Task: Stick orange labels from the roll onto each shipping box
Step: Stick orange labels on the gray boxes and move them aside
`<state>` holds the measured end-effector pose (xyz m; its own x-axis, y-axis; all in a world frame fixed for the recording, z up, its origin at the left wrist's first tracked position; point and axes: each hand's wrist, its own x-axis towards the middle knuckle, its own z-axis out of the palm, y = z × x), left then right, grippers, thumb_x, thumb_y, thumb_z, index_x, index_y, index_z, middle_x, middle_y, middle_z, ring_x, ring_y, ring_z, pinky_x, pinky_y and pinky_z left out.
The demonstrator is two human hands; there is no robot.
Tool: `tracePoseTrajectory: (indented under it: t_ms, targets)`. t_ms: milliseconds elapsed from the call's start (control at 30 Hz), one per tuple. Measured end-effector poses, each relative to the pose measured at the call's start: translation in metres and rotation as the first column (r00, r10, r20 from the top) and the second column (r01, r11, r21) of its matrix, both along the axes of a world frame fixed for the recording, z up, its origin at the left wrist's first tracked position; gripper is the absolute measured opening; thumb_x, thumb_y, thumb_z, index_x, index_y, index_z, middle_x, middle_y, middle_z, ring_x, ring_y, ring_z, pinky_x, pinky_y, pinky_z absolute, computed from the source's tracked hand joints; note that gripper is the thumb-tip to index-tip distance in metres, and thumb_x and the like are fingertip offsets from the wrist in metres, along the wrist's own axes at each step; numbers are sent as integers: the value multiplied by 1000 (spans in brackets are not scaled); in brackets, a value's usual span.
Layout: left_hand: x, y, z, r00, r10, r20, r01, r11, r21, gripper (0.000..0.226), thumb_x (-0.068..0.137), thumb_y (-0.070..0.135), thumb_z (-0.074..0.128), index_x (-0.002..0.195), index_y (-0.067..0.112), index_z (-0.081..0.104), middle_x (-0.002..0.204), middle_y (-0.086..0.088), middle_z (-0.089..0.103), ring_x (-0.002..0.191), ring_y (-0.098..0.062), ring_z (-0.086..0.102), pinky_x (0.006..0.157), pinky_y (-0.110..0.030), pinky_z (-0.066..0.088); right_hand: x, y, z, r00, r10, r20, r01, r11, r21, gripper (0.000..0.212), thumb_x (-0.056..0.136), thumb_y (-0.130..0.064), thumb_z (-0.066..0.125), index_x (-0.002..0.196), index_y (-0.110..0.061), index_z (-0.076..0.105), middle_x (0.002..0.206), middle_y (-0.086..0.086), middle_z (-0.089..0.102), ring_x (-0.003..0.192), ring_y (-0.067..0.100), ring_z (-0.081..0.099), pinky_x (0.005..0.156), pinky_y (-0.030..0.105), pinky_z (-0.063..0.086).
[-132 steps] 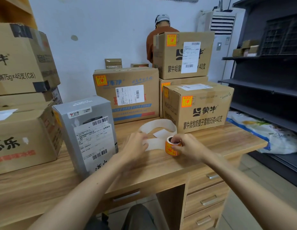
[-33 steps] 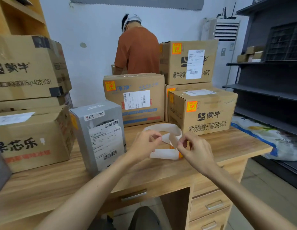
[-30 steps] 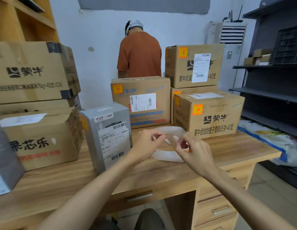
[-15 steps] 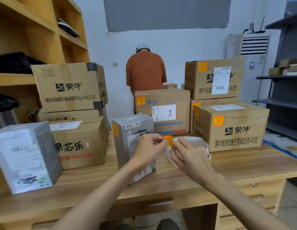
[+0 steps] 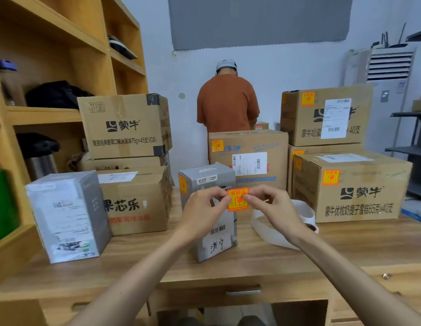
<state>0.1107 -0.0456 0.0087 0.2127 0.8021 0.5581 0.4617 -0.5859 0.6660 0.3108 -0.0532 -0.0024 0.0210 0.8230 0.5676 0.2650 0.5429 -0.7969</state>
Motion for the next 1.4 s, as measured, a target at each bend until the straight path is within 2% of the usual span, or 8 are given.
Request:
tracePoseTrajectory:
  t_ms: [167, 300, 400, 600, 700, 1000, 1233, 1400]
  targets:
    - [-28, 4, 2, 996, 85, 36, -87, 994, 61, 10, 94, 28, 71, 87, 25, 77, 73, 20, 65, 67, -1, 54, 66, -26, 42, -27, 16, 6, 998, 67, -7, -67, 997, 26, 8, 84, -13, 77, 77, -15, 73, 103, -2, 70, 96, 6, 64, 85, 24, 47]
    - [-40, 4, 4, 983, 171, 74, -182, 966, 186, 9, 91, 26, 75, 91, 19, 81, 90, 12, 60, 69, 0, 53, 66, -25, 41, -39, 28, 15, 981, -35, 189, 7, 989, 146, 12, 83, -22, 78, 74, -21, 72, 133, -18, 57, 128, -3, 41, 99, 13, 29]
    - [-45, 7, 2, 976, 202, 86, -218, 944, 247, 9, 90, 30, 76, 89, 22, 80, 115, 13, 56, 71, -5, 54, 69, -29, 48, -46, 34, 23, 961, -65, 268, 9, 978, 207, 13, 84, -27, 77, 74, -24, 71, 141, -18, 53, 136, 1, 35, 111, 26, 26]
    - [-52, 17, -2, 979, 190, 68, -201, 950, 240, 8, 90, 24, 76, 90, 20, 83, 124, 16, 61, 77, 10, 54, 72, -26, 44, -54, 44, 22, 972, -52, 231, 9, 983, 183, 13, 82, -23, 79, 73, -28, 71, 120, -15, 65, 120, 5, 46, 107, 47, 38]
    - [-58, 24, 2, 980, 179, 85, -193, 959, 208, 8, 90, 23, 76, 92, 20, 83, 122, 15, 65, 95, 1, 62, 79, -38, 55, -61, 47, 14, 971, -99, 219, 43, 968, 249, 14, 81, -25, 80, 73, -30, 69, 119, -13, 64, 119, 6, 45, 105, 51, 39]
    - [-72, 37, 10, 977, 155, 150, -171, 979, 108, 3, 84, 21, 82, 86, 19, 83, 118, 13, 71, 108, -1, 65, 92, -41, 56, -86, 56, 10, 957, -255, 140, 208, 937, 282, 21, 76, -49, 70, 71, -29, 71, 106, -18, 59, 112, 10, 44, 92, 50, 48]
    - [-76, 38, 5, 986, 146, 81, -157, 976, 152, 5, 86, 22, 81, 89, 20, 84, 126, 13, 67, 111, 8, 57, 90, -9, 44, -86, 58, 11, 950, -251, 184, 197, 942, 271, 12, 79, -36, 78, 70, -31, 71, 108, -20, 58, 112, 8, 41, 94, 48, 46]
    - [-74, 38, 4, 979, 164, 119, -183, 969, 167, 3, 84, 19, 82, 86, 18, 84, 124, 11, 70, 110, 6, 60, 96, -23, 50, -88, 56, 13, 943, -268, 197, 212, 941, 262, 14, 79, -34, 79, 68, -32, 70, 107, -21, 55, 110, 6, 39, 94, 47, 45]
